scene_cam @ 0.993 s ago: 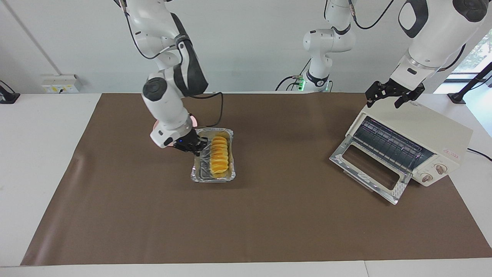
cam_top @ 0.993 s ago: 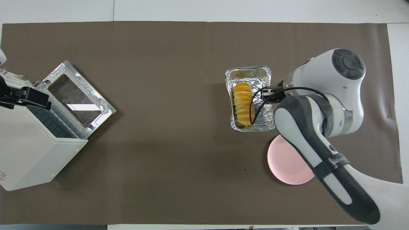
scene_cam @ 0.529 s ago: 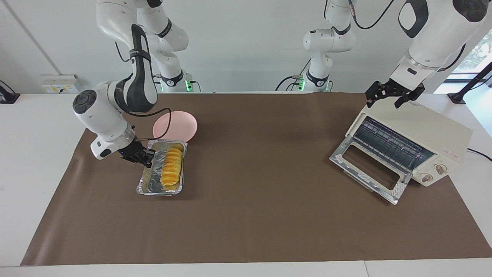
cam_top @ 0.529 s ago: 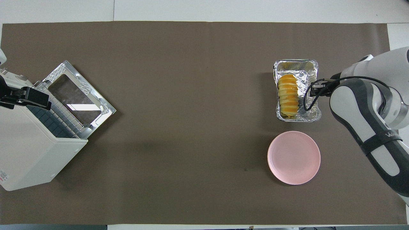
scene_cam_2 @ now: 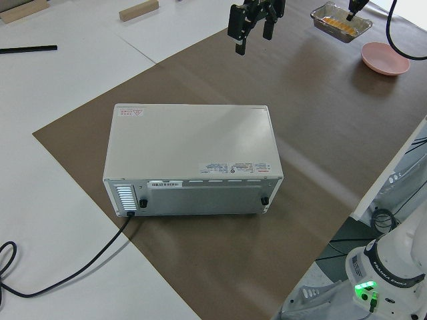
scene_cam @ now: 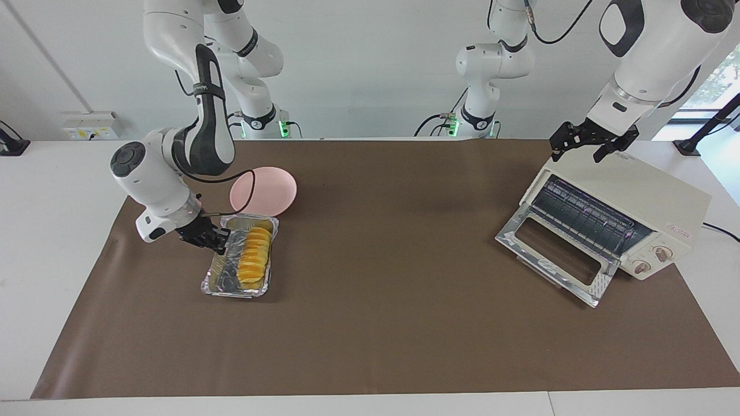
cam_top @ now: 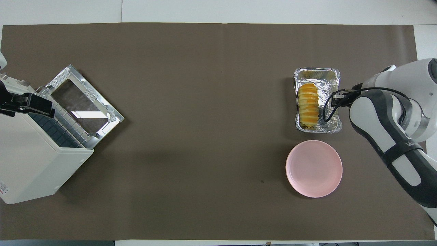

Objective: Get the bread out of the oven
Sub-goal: 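Lower the right gripper into the tray and grasp the bread slices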

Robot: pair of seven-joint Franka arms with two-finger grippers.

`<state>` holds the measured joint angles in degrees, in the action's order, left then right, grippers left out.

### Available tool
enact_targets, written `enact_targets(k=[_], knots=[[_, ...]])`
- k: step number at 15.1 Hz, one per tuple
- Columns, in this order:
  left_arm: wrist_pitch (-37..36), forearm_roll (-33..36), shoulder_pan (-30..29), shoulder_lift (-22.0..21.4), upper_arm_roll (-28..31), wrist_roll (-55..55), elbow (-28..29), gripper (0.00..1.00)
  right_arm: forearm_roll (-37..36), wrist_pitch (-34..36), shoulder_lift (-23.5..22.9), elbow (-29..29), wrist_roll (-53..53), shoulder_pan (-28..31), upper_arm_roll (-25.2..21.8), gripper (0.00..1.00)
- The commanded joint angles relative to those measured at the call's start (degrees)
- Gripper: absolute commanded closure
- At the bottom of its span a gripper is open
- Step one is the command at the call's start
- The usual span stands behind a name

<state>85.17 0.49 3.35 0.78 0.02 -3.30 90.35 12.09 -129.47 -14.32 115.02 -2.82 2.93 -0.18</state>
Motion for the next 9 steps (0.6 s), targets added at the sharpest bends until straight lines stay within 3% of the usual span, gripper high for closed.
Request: enact_targets(k=[1, 2, 3, 4, 5, 6, 9], knots=[[0.9, -0.5, -0.7, -1.2, -0.3, -0.2, 1.1, 0.00, -0.3, -1.5, 0.8, 1.9, -1.7, 0.4, 0.7, 1.00], [0.9, -0.4, -0.7, -1.2, -0.3, -0.2, 1.1, 0.00, -0.3, -1.5, 0.8, 1.9, -1.7, 0.3, 0.7, 1.00], [0.9, -0.4, -0.7, -1.2, -0.4, -0.2, 1.1, 0.00, -0.3, -1.5, 0.8, 1.9, -1.7, 0.3, 0.7, 0.90], [0.9, -0.4, -0.7, -1.1, -0.3, -0.2, 1.1, 0.00, -0.5, -1.2, 0.6, 1.4, -1.7, 0.2, 0.7, 0.61], [0.9, -0.4, -0.7, -1.1, -0.4, -0.2, 1.1, 0.00, -0.7, -0.4, 0.6, 0.7, -1.7, 0.0, 0.6, 0.23], [0.9, -0.4, -0.7, -1.2, -0.4, -0.2, 1.1, 0.00, -1.3, 0.3, 0.5, 0.0, -1.7, 0.0, 0.6, 0.00], [0.9, -0.5, -0.7, -1.1, -0.4, -0.2, 1.1, 0.00, -4.5, 6.0, 0.1, -5.3, -1.7, 0.1, 0.6, 0.00]])
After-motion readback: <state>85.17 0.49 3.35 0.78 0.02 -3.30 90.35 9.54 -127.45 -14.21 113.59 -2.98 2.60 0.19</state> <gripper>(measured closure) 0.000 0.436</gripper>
